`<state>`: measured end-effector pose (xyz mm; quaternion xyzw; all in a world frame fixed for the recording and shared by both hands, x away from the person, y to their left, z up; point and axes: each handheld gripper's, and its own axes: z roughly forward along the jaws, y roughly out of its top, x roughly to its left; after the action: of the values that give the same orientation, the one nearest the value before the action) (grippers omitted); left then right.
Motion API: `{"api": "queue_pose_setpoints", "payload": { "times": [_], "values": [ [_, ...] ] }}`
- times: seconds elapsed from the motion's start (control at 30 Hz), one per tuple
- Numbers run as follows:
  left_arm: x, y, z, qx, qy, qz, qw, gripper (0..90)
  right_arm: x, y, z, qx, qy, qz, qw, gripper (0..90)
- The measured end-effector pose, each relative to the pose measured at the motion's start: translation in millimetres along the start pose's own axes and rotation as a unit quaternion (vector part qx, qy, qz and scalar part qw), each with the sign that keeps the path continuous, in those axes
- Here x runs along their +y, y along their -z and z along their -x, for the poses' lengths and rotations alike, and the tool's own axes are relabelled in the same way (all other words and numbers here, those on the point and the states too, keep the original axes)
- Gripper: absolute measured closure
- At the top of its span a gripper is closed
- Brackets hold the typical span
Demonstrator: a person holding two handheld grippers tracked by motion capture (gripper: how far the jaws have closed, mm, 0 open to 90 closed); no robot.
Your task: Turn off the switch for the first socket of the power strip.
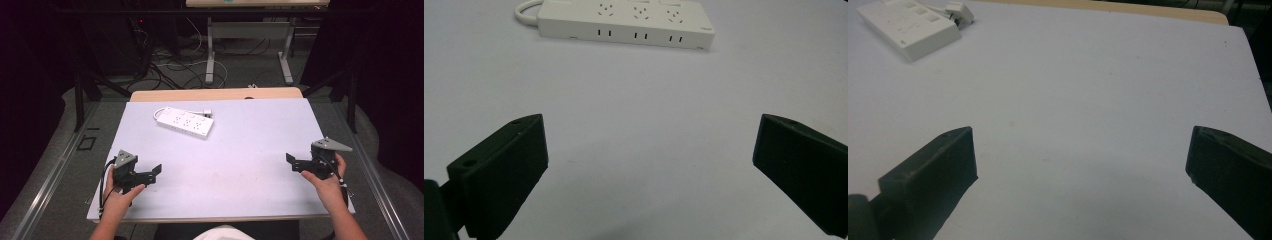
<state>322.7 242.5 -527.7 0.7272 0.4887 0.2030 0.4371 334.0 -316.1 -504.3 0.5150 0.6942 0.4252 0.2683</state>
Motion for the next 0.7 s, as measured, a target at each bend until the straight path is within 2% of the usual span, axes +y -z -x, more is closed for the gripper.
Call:
{"api": "queue_pose_setpoints", "payload": {
  "times": [0.03,0.17,0.3,0.47,0.53,0.7],
  "values": [
    [0.0,-0.2,0.1,0.000,0.000,-0.001,1.0000,1.4,-0.5,0.6,-0.7,0.004,0.001,0.004,1.0000,0.0],
    [0.6,0.2,0.6,-0.001,-0.003,-0.001,1.0000,2.3,-5.3,-2.4,-0.5,-0.005,-0.002,0.004,1.0000,0.0],
    [1.2,0.1,3.6,-0.001,0.001,0.002,1.0000,2.9,-8.5,-7.7,-0.1,0.002,-0.014,0.007,0.9999,0.0],
    [2.0,2.3,7.5,0.000,-0.008,0.008,0.9999,4.6,-11.1,-8.2,-5.2,0.008,0.007,0.006,0.9999,0.0],
    [1.8,3.0,8.5,0.000,-0.007,0.011,0.9999,6.2,-12.9,-8.8,-8.5,0.002,0.018,0.003,0.9998,0.0],
    [1.5,3.8,11.5,0.005,-0.005,0.013,0.9999,8.2,-14.1,-11.0,-13.4,0.007,0.026,0.004,0.9996,0.0]
  ]
}}
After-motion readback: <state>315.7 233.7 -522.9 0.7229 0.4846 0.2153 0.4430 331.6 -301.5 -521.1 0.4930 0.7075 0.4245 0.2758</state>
